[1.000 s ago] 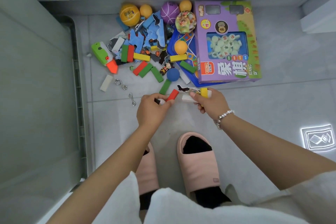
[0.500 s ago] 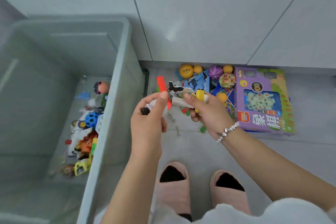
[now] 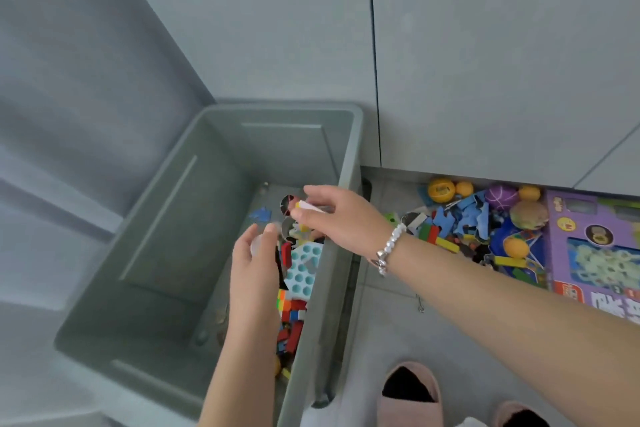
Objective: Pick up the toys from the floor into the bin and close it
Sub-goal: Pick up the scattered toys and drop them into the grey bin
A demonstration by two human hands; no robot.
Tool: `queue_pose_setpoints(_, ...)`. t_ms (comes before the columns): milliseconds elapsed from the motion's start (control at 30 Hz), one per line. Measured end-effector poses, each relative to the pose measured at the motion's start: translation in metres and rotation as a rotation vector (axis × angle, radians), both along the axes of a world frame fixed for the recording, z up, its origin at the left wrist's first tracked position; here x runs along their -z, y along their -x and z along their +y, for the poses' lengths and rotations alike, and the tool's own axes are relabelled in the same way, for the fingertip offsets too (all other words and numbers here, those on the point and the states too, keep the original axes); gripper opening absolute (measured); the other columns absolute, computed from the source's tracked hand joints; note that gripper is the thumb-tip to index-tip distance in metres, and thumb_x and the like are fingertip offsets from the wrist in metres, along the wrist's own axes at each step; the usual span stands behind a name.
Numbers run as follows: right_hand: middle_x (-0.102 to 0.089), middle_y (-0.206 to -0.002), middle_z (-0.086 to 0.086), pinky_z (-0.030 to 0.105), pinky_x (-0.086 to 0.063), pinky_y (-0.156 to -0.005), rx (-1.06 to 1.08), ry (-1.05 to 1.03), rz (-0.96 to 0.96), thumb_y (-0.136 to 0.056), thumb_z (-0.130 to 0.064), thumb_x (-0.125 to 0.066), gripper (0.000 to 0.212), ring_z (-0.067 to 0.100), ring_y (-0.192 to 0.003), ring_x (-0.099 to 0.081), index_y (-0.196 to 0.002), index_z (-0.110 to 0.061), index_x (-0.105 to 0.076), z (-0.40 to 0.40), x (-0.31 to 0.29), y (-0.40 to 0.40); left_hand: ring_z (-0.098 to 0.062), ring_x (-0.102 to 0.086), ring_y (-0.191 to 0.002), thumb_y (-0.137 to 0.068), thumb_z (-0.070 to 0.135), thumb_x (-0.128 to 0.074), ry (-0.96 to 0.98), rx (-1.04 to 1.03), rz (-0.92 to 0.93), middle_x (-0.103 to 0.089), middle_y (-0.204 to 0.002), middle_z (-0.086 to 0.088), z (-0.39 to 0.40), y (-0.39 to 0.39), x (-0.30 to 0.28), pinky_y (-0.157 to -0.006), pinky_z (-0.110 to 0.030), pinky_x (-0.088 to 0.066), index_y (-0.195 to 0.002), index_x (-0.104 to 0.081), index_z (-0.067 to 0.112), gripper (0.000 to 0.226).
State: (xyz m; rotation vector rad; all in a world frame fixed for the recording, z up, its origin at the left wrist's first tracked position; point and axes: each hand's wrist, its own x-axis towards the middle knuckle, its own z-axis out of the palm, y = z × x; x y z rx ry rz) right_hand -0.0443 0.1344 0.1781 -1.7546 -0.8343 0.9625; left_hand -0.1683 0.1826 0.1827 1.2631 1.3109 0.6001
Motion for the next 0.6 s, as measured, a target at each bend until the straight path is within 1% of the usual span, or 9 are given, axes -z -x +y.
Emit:
queue_pose_setpoints(33, -0.049, -0.138, -0.004, 0.027, -0.042, -0.101, -0.016, 0.006, -0.035, -0.089, -0.036, -0.056, 0.056, 0.011, -0.117, -0.055, -0.139, -0.02, -0.04, 0.0, 0.001, 0.0, -0.008, -0.049, -0.111, -0.093, 0.039, -0.051, 0.008, -0.001, 0.002, -0.048, -0.132, 0.011, -0.002, -0.001, 0.001, -0.097, -0.032, -0.039, -0.138, -0.041, 0.031, 0.047)
queue_pose_setpoints(67, -0.048, -0.14, -0.003, 0.024, -0.039, -0.103, -0.025, 0.003, -0.058, -0.09, -0.032, -0.055, 0.053, 0.01, -0.123, -0.05, -0.139, -0.019, -0.041, -0.002, 0.003, 0.0, -0.008, -0.046, -0.114, -0.094, 0.038, -0.049, 0.015, -0.001, -0.001, -0.045, -0.134, 0.012, -0.003, -0.003, 0.001, -0.099, -0.031, -0.037, -0.14, -0.038, 0.031, 0.048)
queue_pose_setpoints(167, -0.053, -0.135, -0.005, 0.016, -0.036, -0.098, -0.019, -0.048, -0.06, -0.091, -0.019, -0.053, 0.043, 0.004, -0.122, -0.05, -0.133, -0.018, -0.049, -0.007, 0.006, -0.001, -0.004, -0.04, -0.111, -0.097, 0.036, -0.045, -0.026, 0.039, 0.025, -0.043, -0.132, 0.014, -0.01, -0.012, -0.003, -0.092, -0.027, -0.032, -0.141, -0.037, 0.033, 0.045)
queue_pose_setpoints(233, -0.059, -0.127, -0.008, 0.008, -0.037, -0.093, 0.014, -0.1, -0.052, -0.09, -0.012, -0.053, 0.038, -0.002, -0.114, -0.053, -0.128, -0.018, -0.055, -0.011, 0.01, -0.003, -0.002, -0.043, -0.111, -0.098, 0.033, -0.044, -0.06, 0.071, 0.011, -0.047, -0.133, 0.013, -0.016, -0.02, -0.004, -0.091, -0.023, -0.033, -0.136, -0.042, 0.03, 0.039)
queue_pose_setpoints(333, -0.064, -0.1, -0.019, -0.004, -0.039, -0.076, 0.1, -0.162, -0.075, -0.09, -0.008, -0.051, 0.028, -0.015, -0.087, -0.056, -0.111, -0.02, -0.064, -0.021, 0.014, -0.012, 0.004, -0.053, -0.1, -0.097, 0.025, -0.045, -0.121, 0.097, -0.033, -0.057, -0.12, 0.015, -0.025, -0.034, -0.004, -0.086, -0.018, -0.04, -0.122, -0.052, 0.028, 0.025)
queue_pose_setpoints(400, -0.062, -0.092, -0.021, -0.003, -0.038, -0.072, 0.146, -0.159, -0.141, -0.091, -0.013, -0.053, 0.022, -0.015, -0.081, -0.055, -0.105, -0.022, -0.066, -0.03, 0.015, -0.022, 0.001, -0.055, -0.103, -0.097, 0.025, -0.046, -0.194, 0.15, -0.013, -0.059, -0.118, 0.011, -0.031, -0.045, -0.001, -0.089, -0.022, -0.044, -0.115, -0.055, 0.028, 0.02)
queue_pose_setpoints(500, -0.062, -0.093, -0.017, 0.005, -0.04, -0.069, 0.174, -0.102, -0.243, -0.091, -0.021, -0.053, 0.018, -0.005, -0.083, -0.055, -0.104, -0.023, -0.065, -0.047, 0.013, -0.043, -0.01, -0.056, -0.105, -0.096, 0.025, -0.046, -0.299, 0.285, 0.039, -0.06, -0.112, 0.007, -0.039, -0.066, 0.001, -0.085, -0.023, -0.045, -0.108, -0.054, 0.03, 0.015)
queue_pose_setpoints(533, -0.062, -0.092, -0.015, 0.006, -0.039, -0.068, 0.178, -0.067, -0.275, -0.091, -0.022, -0.052, 0.018, -0.002, -0.083, -0.056, -0.104, -0.024, -0.065, -0.052, 0.012, -0.053, -0.011, -0.056, -0.105, -0.096, 0.025, -0.046, -0.335, 0.342, 0.057, -0.06, -0.11, 0.006, -0.041, -0.075, 0.001, -0.086, -0.025, -0.045, -0.107, -0.054, 0.029, 0.015)
queue_pose_setpoints(600, -0.064, -0.093, -0.011, 0.01, -0.041, -0.069, 0.193, 0.011, -0.321, -0.092, -0.025, -0.051, 0.018, 0.003, -0.086, -0.058, -0.105, -0.024, -0.063, -0.063, 0.013, -0.073, -0.007, -0.055, -0.103, -0.096, 0.024, -0.047, -0.372, 0.469, 0.103, -0.059, -0.108, 0.008, -0.045, -0.096, 0.0, -0.085, -0.021, -0.044, -0.108, -0.053, 0.028, 0.015)
